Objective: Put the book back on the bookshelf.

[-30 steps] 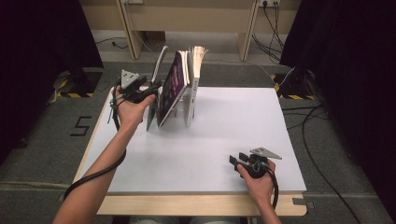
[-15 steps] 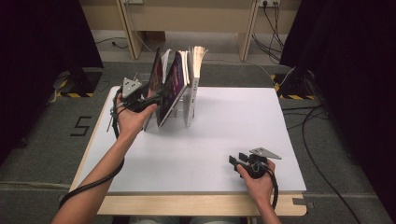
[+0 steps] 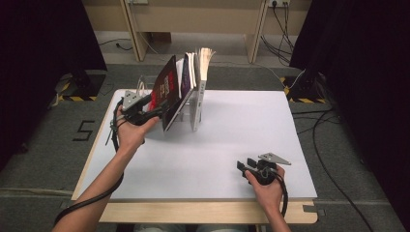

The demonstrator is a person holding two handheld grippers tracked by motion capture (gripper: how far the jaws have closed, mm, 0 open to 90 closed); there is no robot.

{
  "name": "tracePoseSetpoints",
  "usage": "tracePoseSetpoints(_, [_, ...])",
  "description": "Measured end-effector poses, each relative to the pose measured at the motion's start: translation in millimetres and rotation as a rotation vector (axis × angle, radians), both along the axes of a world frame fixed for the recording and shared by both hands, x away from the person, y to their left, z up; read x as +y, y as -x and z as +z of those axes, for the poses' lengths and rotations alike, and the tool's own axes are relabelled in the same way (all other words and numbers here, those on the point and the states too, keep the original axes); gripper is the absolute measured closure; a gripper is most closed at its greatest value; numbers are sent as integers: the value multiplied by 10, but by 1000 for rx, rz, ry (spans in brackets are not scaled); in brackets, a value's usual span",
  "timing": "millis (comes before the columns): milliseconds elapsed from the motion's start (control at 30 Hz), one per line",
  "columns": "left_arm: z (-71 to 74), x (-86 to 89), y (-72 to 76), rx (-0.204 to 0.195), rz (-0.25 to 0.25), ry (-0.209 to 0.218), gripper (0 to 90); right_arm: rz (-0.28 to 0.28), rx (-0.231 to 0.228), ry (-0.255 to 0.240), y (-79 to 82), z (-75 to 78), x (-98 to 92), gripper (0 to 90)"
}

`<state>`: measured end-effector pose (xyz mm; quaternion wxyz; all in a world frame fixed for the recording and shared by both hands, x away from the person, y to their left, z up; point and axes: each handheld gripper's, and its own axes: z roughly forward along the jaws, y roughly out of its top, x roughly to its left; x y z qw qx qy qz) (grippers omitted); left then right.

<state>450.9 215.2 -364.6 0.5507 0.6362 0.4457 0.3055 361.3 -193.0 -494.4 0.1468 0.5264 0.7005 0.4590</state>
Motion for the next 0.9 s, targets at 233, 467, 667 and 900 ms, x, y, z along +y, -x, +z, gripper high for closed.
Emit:
tracePoseSetpoints(233, [-54,33,87,7,-12,-8,318,0,-3,2,3,5,1,490])
tracePoseSetpoints(467, [-114,88,180,14,-13,-17,316,-3,-9,1,7,12,-3,490])
tracePoseSetpoints(667, [-169,179,280,18,-9,-19,316,-3,-10,4,8,14,1,491])
tracePoseSetpoints(900, [-277,289,408,33,1,-25,315,-4,-12,6,10,15,2,491])
